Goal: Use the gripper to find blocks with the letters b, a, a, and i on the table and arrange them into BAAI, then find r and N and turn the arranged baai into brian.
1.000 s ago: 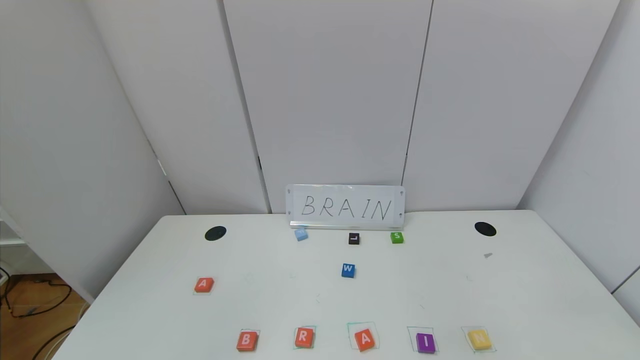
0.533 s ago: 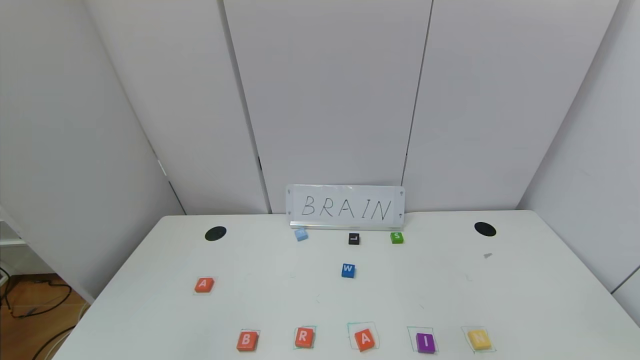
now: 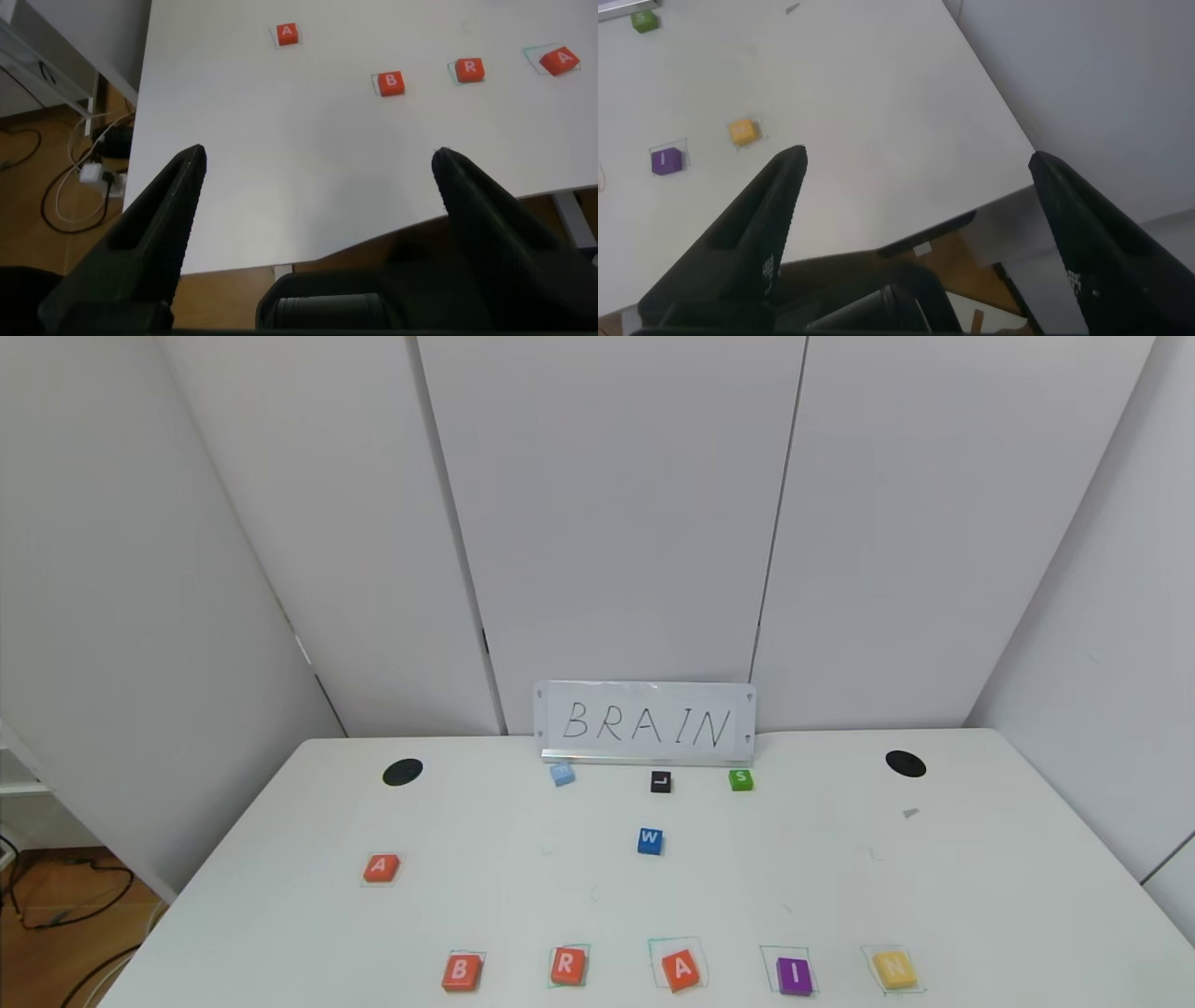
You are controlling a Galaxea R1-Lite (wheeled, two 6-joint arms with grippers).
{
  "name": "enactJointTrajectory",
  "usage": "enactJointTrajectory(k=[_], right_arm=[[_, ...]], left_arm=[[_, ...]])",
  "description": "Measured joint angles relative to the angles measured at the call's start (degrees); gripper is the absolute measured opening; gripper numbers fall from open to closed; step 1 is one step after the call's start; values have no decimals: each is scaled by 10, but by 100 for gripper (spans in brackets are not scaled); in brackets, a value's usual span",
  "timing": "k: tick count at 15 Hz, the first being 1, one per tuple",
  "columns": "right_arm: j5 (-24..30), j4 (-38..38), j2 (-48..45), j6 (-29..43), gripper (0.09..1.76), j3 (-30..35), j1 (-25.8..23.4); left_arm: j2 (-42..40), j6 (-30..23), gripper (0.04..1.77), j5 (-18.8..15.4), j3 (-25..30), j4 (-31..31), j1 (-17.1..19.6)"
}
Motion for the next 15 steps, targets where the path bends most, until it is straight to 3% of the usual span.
enactJointTrajectory(k=[5, 10, 12, 15], right_arm=[[17, 22, -101, -12, 171, 43, -16], [29, 21, -169, -29, 171, 46, -20], [30, -25, -176, -31, 171, 39, -20], [69, -158, -178, -44, 171, 54, -20]], left_arm=[[-76, -1, 172, -9, 11, 41, 10], [-119, -9, 172, -3, 19, 40, 11], [-124, -8, 172, -3, 10, 13, 11], [-125, -6, 172, 1, 12, -82, 11]])
